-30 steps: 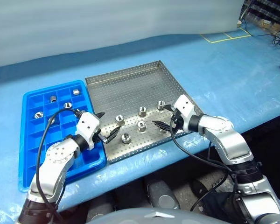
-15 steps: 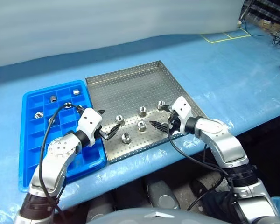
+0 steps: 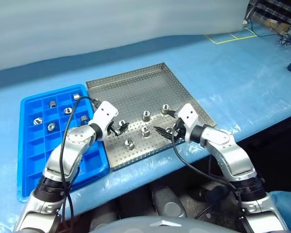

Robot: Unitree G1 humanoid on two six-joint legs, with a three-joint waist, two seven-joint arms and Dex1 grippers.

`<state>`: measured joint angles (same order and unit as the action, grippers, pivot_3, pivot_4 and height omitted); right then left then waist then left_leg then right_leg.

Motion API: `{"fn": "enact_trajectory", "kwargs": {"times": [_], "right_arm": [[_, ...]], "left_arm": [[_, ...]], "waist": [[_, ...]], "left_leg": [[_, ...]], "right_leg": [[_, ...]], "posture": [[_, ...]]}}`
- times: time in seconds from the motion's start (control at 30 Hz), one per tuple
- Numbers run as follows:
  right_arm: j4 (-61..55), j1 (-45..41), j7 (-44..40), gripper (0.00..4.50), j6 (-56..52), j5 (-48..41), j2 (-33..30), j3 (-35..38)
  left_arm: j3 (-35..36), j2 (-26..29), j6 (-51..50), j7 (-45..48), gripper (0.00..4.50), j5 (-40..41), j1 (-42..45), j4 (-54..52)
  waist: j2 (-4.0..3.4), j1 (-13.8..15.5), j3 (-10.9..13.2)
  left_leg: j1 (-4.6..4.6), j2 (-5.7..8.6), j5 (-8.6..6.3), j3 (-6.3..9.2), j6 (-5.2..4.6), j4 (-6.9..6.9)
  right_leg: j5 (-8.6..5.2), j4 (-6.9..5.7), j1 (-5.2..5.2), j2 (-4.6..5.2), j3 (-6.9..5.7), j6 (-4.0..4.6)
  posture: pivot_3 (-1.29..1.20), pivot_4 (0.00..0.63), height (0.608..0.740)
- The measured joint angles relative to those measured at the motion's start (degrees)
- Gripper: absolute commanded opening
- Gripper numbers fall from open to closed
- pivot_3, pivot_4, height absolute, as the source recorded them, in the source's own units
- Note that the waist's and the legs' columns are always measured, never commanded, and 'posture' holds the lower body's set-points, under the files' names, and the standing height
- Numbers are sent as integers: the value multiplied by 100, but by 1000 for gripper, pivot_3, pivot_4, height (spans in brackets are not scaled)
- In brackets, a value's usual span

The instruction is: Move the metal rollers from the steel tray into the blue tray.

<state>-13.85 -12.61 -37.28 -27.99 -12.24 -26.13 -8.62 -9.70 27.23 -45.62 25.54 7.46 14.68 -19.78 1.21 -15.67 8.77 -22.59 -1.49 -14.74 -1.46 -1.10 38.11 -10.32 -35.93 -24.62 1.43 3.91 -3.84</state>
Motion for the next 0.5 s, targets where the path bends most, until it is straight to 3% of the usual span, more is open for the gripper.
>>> {"fn": "enact_trajectory", "kwargs": {"times": [0.33,0.43,0.5], "right_arm": [[-114,218,149,4465,-1,17,-19,17],[-135,225,185,4500,-1,30,-19,17],[-188,230,231,4500,-1,41,-19,18]], "left_arm": [[-191,-24,-139,-51,4500,-206,201,595],[-200,-73,-160,-52,3859,-216,216,645],[-206,-80,-186,-48,3203,-215,217,654]], "waist": [[-1,-197,-1],[-1,-231,-1],[-1,-248,-1]], "left_leg": [[3,0,0,-2,0,2],[3,0,0,-3,0,2],[3,0,0,-4,0,2]], "right_leg": [[0,-2,1,-1,3,-1],[0,-2,2,0,5,-1],[1,-2,1,0,6,-2]], "posture": [[-340,150,740],[-346,150,740],[-346,150,740]]}}
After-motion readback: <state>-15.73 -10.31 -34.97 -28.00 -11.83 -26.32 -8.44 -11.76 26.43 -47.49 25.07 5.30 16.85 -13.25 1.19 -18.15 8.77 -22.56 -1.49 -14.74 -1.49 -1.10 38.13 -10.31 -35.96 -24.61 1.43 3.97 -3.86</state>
